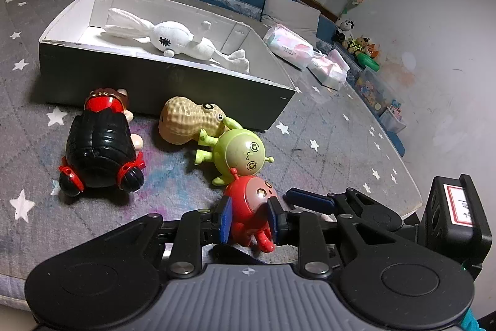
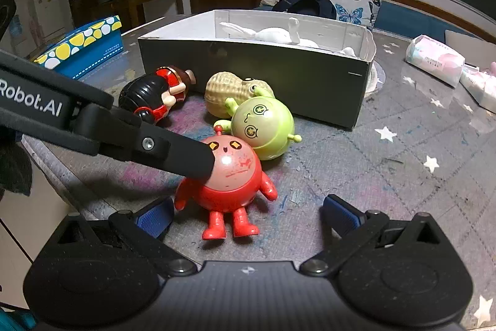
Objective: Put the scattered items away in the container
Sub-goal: 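Move the left gripper to the red round toy and grasp it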
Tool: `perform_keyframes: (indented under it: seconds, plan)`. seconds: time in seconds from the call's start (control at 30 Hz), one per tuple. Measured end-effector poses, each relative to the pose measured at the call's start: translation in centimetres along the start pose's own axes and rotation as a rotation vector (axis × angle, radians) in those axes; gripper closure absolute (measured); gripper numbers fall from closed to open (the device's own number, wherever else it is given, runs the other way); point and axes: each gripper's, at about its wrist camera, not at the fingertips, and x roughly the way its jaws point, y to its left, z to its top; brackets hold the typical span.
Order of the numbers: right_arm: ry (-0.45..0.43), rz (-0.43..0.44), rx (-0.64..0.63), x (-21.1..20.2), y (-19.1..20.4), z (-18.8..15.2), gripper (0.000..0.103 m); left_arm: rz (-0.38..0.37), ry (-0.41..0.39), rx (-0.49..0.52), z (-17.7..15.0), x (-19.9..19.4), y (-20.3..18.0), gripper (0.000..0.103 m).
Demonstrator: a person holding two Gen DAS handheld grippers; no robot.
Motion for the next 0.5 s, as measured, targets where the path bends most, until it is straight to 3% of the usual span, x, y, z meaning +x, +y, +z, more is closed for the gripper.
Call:
perform_keyframes:
  seconds: [0.5]
  plan:
    - [-0.023, 0.002, -0.033, 0.04, 0.44, -0.14, 0.0, -0.016, 0.009, -0.022, 0.3, 0.3, 0.3, 0.074]
